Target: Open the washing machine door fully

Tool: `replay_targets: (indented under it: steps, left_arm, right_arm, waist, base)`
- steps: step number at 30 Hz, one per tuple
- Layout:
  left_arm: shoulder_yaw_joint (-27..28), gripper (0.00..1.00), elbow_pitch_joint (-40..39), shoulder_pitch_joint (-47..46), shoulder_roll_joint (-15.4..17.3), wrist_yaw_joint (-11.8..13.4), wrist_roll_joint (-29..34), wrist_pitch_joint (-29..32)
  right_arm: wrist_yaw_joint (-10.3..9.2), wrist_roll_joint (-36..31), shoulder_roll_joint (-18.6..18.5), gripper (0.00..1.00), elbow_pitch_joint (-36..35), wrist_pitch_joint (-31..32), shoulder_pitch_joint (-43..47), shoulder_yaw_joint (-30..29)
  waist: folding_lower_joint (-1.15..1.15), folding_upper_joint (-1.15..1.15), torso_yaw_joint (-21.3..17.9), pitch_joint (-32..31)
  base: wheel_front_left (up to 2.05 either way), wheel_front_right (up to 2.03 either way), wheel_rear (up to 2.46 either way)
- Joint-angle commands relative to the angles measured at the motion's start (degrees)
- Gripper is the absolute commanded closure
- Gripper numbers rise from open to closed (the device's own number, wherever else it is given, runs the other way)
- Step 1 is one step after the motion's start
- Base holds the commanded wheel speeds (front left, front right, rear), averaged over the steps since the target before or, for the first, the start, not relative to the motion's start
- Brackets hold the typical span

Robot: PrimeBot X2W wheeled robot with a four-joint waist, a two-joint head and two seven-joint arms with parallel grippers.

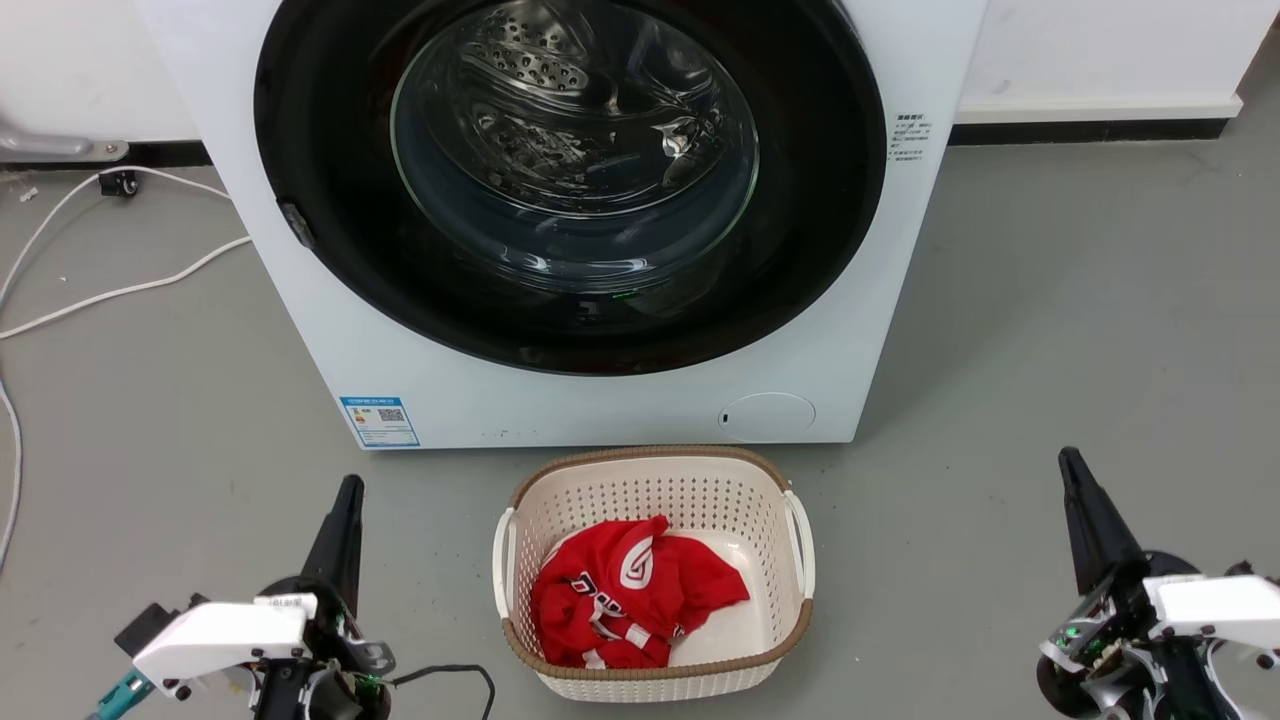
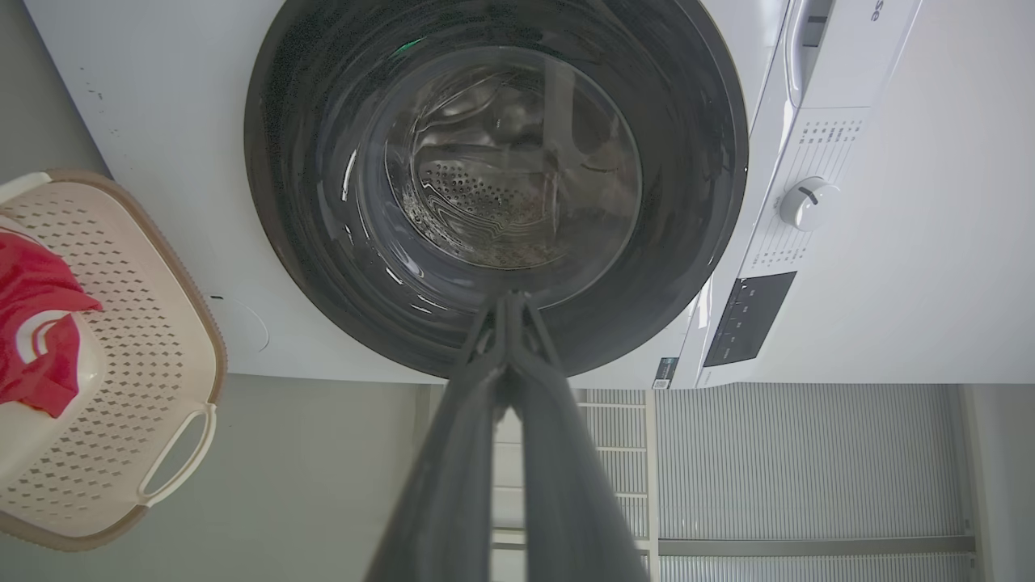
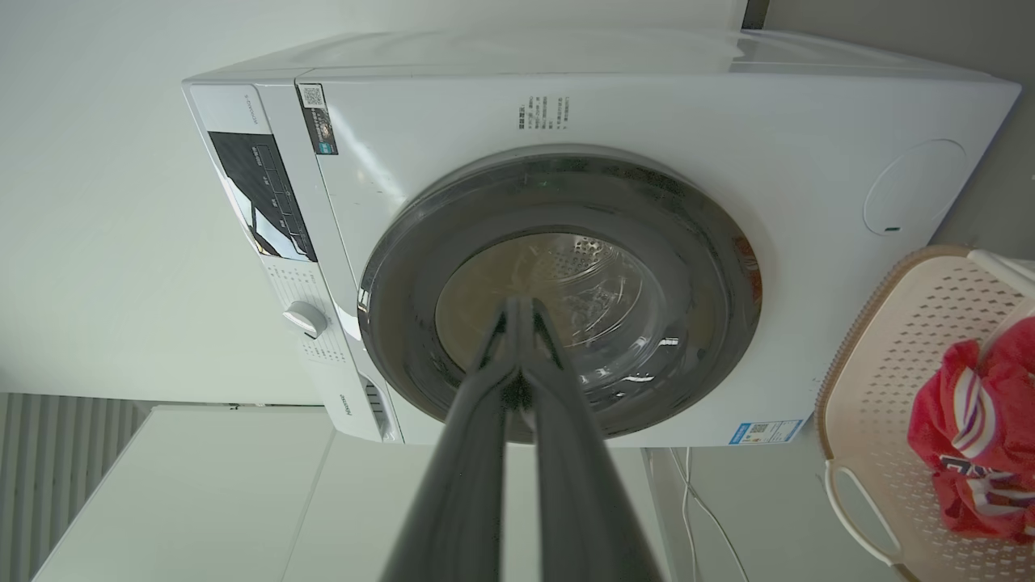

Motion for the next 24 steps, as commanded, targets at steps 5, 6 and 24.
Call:
replay_targets:
  steps: [5,6,24]
  left_arm:
    - [-0.8,0.0,0.1,0.4,-0.2,0.0,0.2,-0.6]
    - [-1.1,0.0,-0.2,0.5,-0.2,0.0,0.3,-0.9]
    - [-2.2,0.0,-6.3,0.9,-0.1,0.0,13.5,-5.6]
  right_arm:
    - [0.0,-0.6,0.2,0.0,-0.1,-0.8,0.7,0.5]
    - [0.0,-0.8,0.2,0.0,-0.4,-1.1,0.8,0.7]
    - [0.0,-17.1,0.5,0.0,-6.5,-5.3,2.3,1.3]
  waist:
    - [0.0,0.0,0.0,0.0]
    - [0.0,0.0,0.0,0.0]
    - [0.0,0.0,0.0,-0.1]
  base:
    - [0.0,0.0,0.0]
    - [0.0,0.0,0.0]
    - [0.0,0.0,0.0]
